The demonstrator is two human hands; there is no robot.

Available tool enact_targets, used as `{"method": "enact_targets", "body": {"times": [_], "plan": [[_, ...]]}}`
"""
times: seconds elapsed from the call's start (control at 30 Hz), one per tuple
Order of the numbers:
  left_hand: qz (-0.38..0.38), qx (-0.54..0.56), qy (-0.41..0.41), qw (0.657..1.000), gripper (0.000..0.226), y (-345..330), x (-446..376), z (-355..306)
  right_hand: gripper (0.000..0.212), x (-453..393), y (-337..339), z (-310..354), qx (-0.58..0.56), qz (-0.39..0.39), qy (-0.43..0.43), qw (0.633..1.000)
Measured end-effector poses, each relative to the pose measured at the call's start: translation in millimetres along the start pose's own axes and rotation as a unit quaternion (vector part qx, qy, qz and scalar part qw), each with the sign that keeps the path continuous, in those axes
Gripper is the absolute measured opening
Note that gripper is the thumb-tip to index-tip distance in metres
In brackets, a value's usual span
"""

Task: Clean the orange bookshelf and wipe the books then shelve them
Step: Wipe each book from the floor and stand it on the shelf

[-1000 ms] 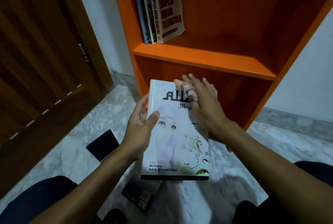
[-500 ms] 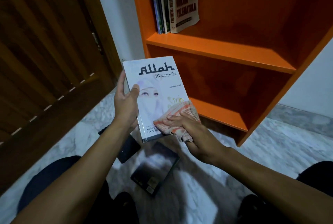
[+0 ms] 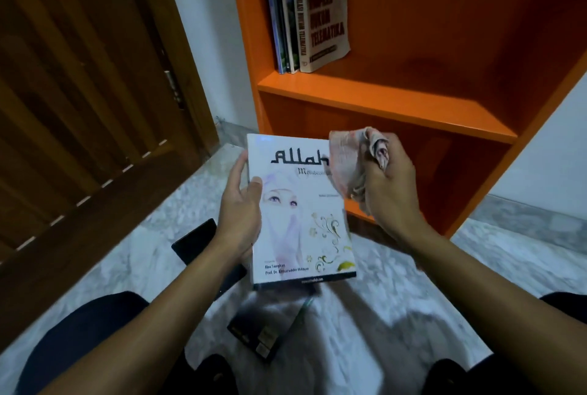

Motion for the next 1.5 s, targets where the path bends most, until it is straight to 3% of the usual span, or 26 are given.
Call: {"method": "enact_targets", "body": {"times": [0.13,0.27,0.5,0.7,0.97,1.03,1.1,1.17,1.27,1.37,1.5], "plan": [[0.101,-0.023,0.004,0.995,0.045,-41,23,18,0.04,-3,-8,24,0.152,-0.009,0.168,0.974],[0.133,-0.046,-0.009,0.99,0.049,-63,30,36,0.061,25,-57,-6,0.287,0.151,0.223,0.919],[0.006,0.089,0.066,0.994,0.041,-33,6,45,0.059,69,-88,-34,0.245,0.281,0.215,0.902],[-0.129,0.101,0.065,0.984,0.045,14,-12,41,0.062,111,-114,-27,0.168,0.379,0.237,0.879],[-0.203,0.09,0.005,0.975,0.043,59,-24,10,0.027,130,-106,-13,0.072,0.342,0.27,0.897],[-0.203,0.086,-0.013,0.975,0.043,65,-26,-1,0.024,122,-101,-13,0.074,0.333,0.236,0.91],[-0.213,0.09,-0.021,0.973,0.042,73,-26,-9,0.027,108,-93,-27,0.08,0.314,0.135,0.936],[-0.205,0.097,-0.031,0.973,0.04,77,-25,-16,0.009,89,-75,-40,0.07,0.244,0.038,0.966],[-0.144,0.083,-0.056,0.984,0.042,69,-22,-34,0.021,61,-52,-51,0.04,0.154,-0.059,0.986],[-0.087,0.055,-0.078,0.992,0.044,55,-17,-48,0.055,43,-55,-59,-0.011,0.201,-0.149,0.968],[-0.027,0.013,-0.095,0.995,0.038,29,-6,-69,0.047,31,-65,-45,-0.061,0.295,-0.184,0.936]]}}
Point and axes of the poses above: each hand's wrist, its own x-axis away from the middle knuckle, its own y-axis out of the back of the hand, z = x × y, the point moved 10 cm from there along -x, towards the middle knuckle, and after that the axes turned 1 degree about y, right-handed, at the moved point
